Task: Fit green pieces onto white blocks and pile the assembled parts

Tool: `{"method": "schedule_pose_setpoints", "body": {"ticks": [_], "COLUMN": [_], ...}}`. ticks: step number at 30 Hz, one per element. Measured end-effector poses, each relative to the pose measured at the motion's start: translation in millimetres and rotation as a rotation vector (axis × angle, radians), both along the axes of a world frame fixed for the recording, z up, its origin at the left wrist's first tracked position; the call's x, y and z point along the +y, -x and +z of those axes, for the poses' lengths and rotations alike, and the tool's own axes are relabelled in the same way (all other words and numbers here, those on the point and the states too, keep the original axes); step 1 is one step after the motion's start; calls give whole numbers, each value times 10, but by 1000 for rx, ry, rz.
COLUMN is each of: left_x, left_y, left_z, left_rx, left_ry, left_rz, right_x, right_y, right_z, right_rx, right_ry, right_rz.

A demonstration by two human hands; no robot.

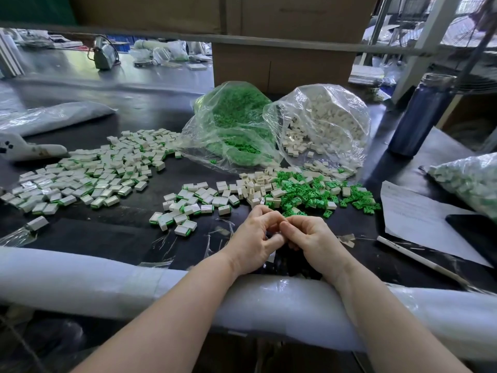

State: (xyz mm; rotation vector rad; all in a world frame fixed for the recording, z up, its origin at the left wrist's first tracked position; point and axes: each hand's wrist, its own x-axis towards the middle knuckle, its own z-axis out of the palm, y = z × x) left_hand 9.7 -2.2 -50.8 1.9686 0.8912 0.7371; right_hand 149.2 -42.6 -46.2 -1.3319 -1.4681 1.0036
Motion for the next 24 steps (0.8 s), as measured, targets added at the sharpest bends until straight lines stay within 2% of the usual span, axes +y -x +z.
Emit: {"method": "schedule_pose_setpoints", "body": {"ticks": [19,24], "left_x": [3,7], "left_y": [-8,-15], "left_z": [-17,-12], "left_rx": [35,48], "left_ry": [-58,-64], "left_rz": [-22,-42], "right_x": [11,16], "right_y": [-10,-24], "right_z": [-20,-34], "right_rx": [97,60], "right_ry": [14,-16], "right_rz": [18,19]}}
